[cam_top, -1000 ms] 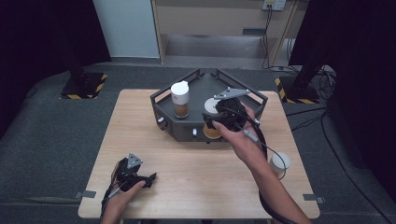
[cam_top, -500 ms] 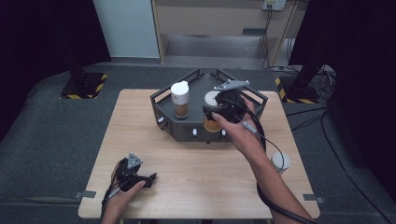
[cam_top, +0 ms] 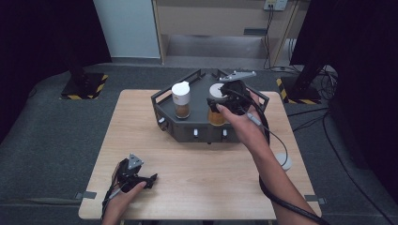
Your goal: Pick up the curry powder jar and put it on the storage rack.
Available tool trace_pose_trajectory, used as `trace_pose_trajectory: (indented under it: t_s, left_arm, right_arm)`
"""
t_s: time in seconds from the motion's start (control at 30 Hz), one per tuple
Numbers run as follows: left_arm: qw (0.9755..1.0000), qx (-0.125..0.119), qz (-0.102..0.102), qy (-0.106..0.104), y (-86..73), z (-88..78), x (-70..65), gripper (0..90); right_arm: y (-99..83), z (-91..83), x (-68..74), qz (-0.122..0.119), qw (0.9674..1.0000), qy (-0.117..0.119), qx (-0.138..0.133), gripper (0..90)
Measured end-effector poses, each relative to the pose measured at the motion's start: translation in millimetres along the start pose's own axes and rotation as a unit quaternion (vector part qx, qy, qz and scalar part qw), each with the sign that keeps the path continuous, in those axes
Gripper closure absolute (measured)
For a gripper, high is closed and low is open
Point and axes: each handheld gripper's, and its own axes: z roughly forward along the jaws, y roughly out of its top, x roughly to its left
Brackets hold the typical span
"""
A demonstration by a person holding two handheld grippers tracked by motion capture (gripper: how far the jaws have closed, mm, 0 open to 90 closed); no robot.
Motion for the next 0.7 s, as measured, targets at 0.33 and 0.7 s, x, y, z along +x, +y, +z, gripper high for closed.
trace_pose_trajectory:
  t_s: [0.33, 0.7]
  left_arm:
    - [1.0, 0.0, 0.0, 0.0, 0.0, 0.0, 0.0, 0.5]
    - [1.0, -0.001, 0.0, 0.0, -0.2, 0.1, -0.1, 0.5]
  right_arm:
    - [11.3, 10.3, -3.5, 0.007, 0.9999, -0.008, 0.004, 34.2]
    - [17.7, 25.5, -6.9, 0.015, 0.9997, -0.017, 0.012, 34.2]
